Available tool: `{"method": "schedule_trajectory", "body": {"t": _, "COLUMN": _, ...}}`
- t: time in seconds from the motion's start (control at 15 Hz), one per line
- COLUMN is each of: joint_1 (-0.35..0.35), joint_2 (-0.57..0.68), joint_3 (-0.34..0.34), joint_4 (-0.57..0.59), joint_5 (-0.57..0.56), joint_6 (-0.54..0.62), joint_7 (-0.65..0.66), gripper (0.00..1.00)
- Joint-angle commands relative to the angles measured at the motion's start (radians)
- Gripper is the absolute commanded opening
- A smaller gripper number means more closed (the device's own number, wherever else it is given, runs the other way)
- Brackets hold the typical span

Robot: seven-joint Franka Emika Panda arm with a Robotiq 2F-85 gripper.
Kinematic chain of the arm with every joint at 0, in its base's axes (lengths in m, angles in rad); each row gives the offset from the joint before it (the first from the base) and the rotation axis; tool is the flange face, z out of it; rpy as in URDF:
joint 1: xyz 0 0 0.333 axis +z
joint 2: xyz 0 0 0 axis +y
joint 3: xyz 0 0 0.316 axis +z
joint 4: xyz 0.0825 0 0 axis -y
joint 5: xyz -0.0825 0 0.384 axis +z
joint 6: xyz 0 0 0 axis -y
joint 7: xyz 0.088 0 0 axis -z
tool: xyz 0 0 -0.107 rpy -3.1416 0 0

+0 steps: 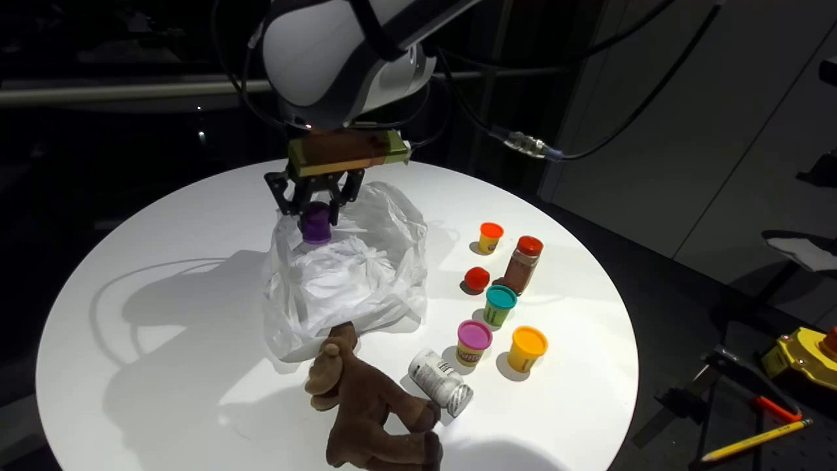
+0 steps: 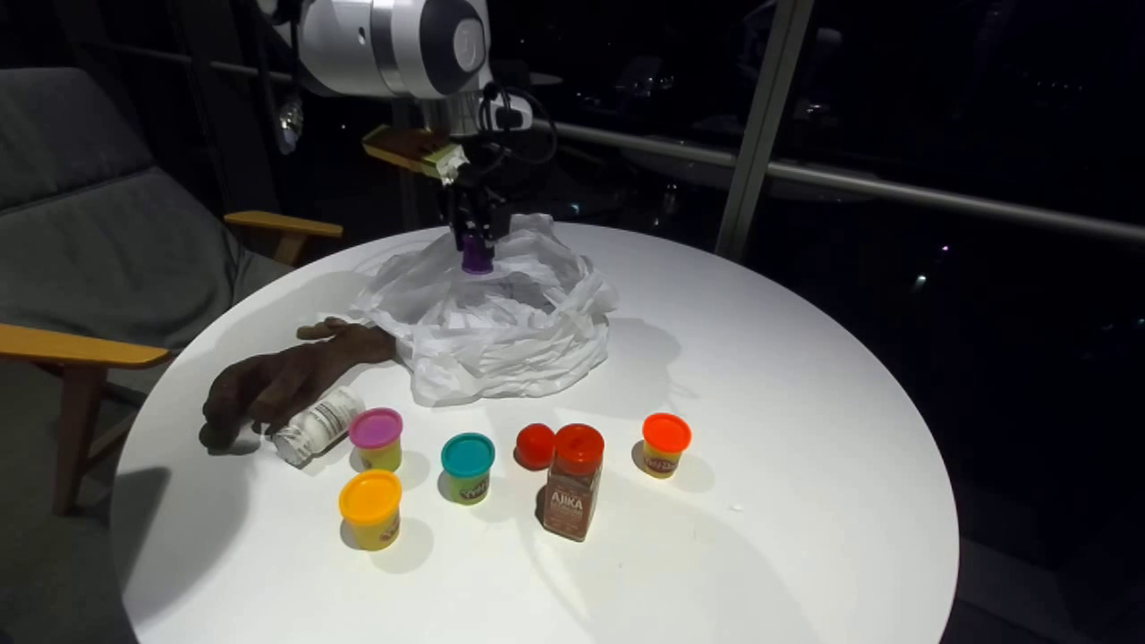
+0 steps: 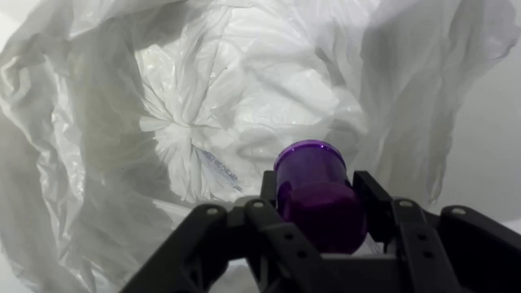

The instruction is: Take the containers, deer plush toy and red ball out of the white plastic bag

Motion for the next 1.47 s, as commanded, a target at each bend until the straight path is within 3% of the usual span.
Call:
{"method": "schedule_trajectory", "body": {"t": 0.0, "joint_1": 0.028, "joint_2": -0.189, "joint_3": -0.02, "joint_4": -0.236, "joint_5": 0.016, "joint_6": 0.108, "joint_7": 0.089, "gripper": 0.25}}
{"method": "schedule_trajectory", "body": {"t": 0.73, "joint_1": 0.113, "joint_2": -0.55, "joint_3": -0.175, "joint_4": -0.768, "joint_5": -0.107, "joint_6": 0.386, "joint_7": 0.529, "gripper": 0.25}}
{"method": "schedule_trajectory", "body": {"t": 1.0, "joint_1": 0.111, "joint_2": -0.66, "joint_3": -0.187, "joint_4": -0.996, "joint_5": -0.179, "joint_6": 0.488, "joint_7": 0.689, "gripper": 0.25}}
{"method": "schedule_trajectory", "body": {"t": 1.13, "joint_1": 0.124, "joint_2": -0.724, "joint_3": -0.195, "joint_4": -1.115, "joint_5": -0.236, "joint_6": 0.52, "joint_7": 0.767, "gripper": 0.25}}
{"method": "schedule_trajectory", "body": {"t": 1.27, "joint_1": 0.155, "joint_2": -0.803, "joint_3": -0.234, "joint_4": -1.229, "joint_5": -0.368, "joint_6": 0.532, "joint_7": 0.915, "gripper": 0.25}}
{"method": "schedule_trajectory", "body": {"t": 1.4, "joint_1": 0.24, "joint_2": -0.884, "joint_3": -0.339, "joint_4": -1.313, "joint_5": -0.503, "joint_6": 0.512, "joint_7": 1.077, "gripper": 0.25}}
